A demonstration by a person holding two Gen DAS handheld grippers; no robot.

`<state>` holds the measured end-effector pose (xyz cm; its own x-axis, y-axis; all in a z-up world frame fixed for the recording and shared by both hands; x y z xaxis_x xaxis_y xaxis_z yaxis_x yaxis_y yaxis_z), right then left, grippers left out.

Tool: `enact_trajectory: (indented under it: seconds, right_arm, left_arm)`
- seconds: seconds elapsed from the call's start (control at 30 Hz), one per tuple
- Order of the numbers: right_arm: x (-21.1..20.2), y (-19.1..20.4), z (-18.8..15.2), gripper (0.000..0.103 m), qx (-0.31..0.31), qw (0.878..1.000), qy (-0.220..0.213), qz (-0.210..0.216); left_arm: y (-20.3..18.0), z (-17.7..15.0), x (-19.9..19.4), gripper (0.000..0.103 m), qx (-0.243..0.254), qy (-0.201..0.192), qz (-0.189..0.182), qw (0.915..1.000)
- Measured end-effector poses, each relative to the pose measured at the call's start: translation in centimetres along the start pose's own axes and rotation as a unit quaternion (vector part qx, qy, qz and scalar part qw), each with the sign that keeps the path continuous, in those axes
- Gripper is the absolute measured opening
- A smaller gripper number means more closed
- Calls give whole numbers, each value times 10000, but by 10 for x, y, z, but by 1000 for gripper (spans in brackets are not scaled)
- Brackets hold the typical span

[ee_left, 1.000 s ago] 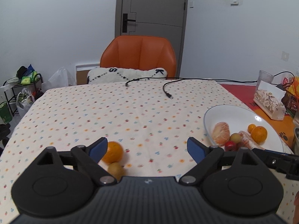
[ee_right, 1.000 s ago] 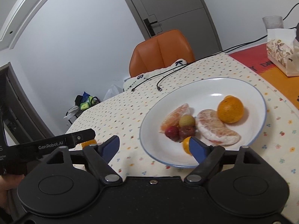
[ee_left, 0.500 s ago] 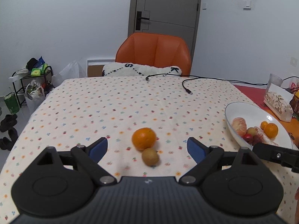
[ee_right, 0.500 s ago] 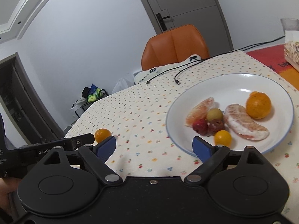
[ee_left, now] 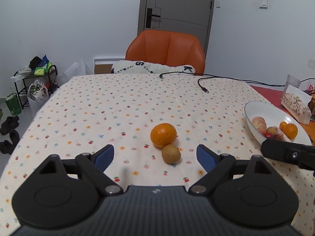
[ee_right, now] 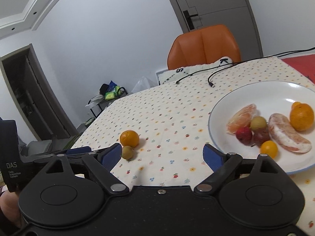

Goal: Organize fruits
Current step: 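Move both open tools back to the orange and kiwi, then grasp the orange with the right tool while the left tool grasps the kiwi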

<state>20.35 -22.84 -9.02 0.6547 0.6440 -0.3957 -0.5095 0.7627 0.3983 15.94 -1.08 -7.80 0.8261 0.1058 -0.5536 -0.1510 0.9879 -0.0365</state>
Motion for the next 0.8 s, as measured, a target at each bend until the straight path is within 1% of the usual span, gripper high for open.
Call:
enact_trajectory:
  seconds: [0.07, 0.1, 0.17, 0.23, 0.4, 0.47, 0.53, 0.57, 0.6, 0.63, 0.8]
  right_arm:
    - [4, 0, 0, 89, 7, 10000, 42, 8]
    - [6, 0, 0, 89, 8, 10000, 58, 12]
    - [10, 1, 0, 88, 8, 10000, 98, 16]
    - [13, 2, 1, 87, 3, 9999, 132, 28]
    - [21, 5, 4, 85, -27, 9998, 194, 56]
    - [25, 6, 5, 83, -29, 9997, 225, 68]
    - [30, 7, 5, 82, -25, 9996, 260, 81]
    - [32, 8, 6, 81, -32, 9996, 278, 87]
    - [35, 9, 6, 81, -40, 9995, 298, 93]
    - [38, 10, 6, 80, -46, 9994, 318, 102]
    - [50, 17, 7, 78, -84, 9990, 404, 173]
  left_arm:
    - [-1, -1, 3, 88, -6, -3, -26, 10000]
    - [-1, -2, 4, 86, -14, -6, -40, 10000]
    - [-1, -2, 8, 80, -49, 22, -80, 10000]
    - [-1, -3, 13, 72, -87, 71, -134, 9998]
    - [-3, -3, 22, 59, -102, 129, -238, 9996]
    - [-4, -3, 25, 53, -88, 162, -251, 9995]
    - [-3, -4, 29, 41, -116, 229, -297, 9992]
    - [-2, -4, 31, 37, -150, 258, -378, 9988]
    - [0, -4, 32, 27, -178, 285, -473, 9983]
    - [0, -4, 33, 23, -181, 319, -521, 9980]
    - [12, -2, 32, 23, -265, 319, -481, 9980]
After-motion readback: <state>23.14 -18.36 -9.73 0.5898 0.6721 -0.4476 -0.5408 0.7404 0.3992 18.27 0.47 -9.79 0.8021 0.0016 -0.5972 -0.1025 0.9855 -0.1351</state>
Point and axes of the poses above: each gripper's, at about its wrist camera, not at the fingertips, and x roughly the way its jaws point, y to its left, z to its top, the point moved 1 cm from there along x, roughly the way its jaws point, and after that the axes turned 5 degrees about z, right-handed, at the moved point
